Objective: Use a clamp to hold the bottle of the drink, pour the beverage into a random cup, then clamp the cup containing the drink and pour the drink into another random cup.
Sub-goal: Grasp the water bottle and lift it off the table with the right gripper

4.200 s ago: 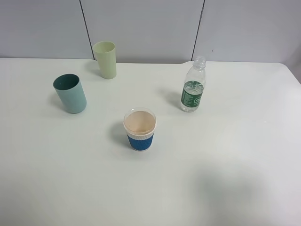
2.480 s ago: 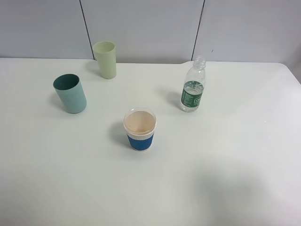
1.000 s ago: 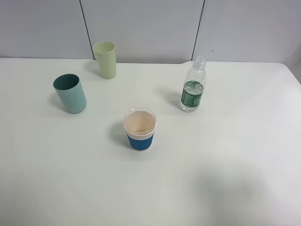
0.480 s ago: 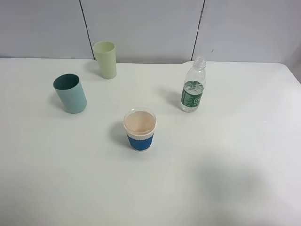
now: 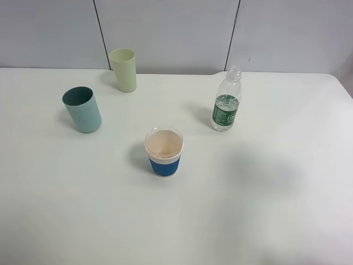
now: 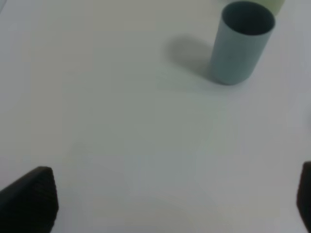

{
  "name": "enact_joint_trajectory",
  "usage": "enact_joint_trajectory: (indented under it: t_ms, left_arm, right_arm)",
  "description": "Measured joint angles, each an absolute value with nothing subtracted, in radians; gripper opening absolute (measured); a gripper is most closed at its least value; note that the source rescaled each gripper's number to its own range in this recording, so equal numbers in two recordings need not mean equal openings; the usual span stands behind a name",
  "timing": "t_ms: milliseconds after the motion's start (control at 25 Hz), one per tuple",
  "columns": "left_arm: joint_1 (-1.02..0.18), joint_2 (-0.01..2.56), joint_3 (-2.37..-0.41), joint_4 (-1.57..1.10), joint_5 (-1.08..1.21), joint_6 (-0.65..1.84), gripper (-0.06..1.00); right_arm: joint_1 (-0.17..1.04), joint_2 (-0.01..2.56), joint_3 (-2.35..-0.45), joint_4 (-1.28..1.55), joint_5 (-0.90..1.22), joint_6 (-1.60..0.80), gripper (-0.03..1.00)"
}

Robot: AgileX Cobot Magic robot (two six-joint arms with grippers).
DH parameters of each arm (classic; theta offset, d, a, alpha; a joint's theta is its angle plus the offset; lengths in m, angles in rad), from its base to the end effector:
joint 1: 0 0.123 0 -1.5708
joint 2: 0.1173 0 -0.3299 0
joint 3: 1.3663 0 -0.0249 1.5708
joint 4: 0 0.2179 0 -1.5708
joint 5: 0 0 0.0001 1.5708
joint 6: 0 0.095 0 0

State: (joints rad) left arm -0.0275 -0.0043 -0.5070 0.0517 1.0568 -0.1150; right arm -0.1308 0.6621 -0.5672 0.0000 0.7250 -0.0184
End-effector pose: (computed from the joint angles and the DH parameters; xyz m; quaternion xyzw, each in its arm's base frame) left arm -0.0766 0.0064 0.2615 -0.0382 0.8481 -0.0118 0.5283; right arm 0.0535 -0.0070 0.3145 0.0513 0.9120 -0.0303 0.4058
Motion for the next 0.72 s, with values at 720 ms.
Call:
enact_joint_trajectory:
  t_ms: [720]
  left_arm:
    - [-0.028,-0.004,-0.507,0.052,1.057,-0.115,1.0]
  right_arm:
    - [0.108,1.161,-0.567,-0.119,0.133,0.0,0.8]
